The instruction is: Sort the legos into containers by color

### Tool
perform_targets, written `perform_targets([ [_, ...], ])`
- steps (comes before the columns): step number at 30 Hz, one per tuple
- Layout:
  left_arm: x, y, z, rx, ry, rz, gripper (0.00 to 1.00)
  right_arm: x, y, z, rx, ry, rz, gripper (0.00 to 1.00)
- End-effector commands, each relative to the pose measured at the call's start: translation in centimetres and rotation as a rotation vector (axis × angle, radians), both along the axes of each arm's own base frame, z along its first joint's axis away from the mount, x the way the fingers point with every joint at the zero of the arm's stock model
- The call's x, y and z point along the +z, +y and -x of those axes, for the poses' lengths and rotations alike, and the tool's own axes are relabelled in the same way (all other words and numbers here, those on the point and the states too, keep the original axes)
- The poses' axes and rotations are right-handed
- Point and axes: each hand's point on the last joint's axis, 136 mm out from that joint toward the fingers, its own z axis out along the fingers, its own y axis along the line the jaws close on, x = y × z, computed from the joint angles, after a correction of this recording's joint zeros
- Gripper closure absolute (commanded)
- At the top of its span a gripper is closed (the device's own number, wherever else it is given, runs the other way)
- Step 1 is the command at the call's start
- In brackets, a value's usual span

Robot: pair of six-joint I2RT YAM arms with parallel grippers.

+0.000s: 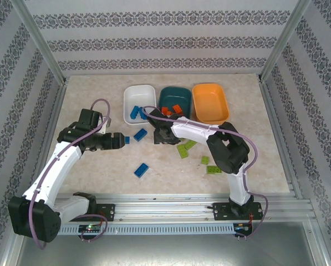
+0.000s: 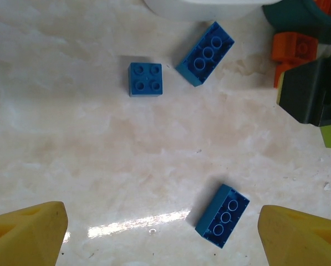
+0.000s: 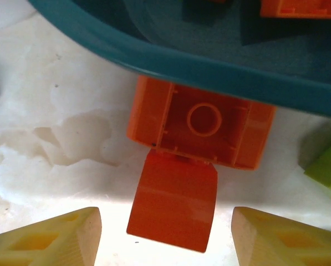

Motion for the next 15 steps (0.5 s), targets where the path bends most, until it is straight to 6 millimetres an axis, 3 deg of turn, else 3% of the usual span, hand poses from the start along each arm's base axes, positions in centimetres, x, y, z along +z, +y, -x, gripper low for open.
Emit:
perform_targets([
  [1, 0.0, 0.0, -0.4, -0.02, -0.041, 0.009, 0.1, 0.0, -0.6, -0.9, -0.044, -0.008, 0.025, 0.39],
  [15, -1.7, -0.2, -0.1, -0.021, -0.019, 0.032, 0.09, -1.3, -1.1, -1.1, -0.071, 0.009, 0.015, 0.55],
])
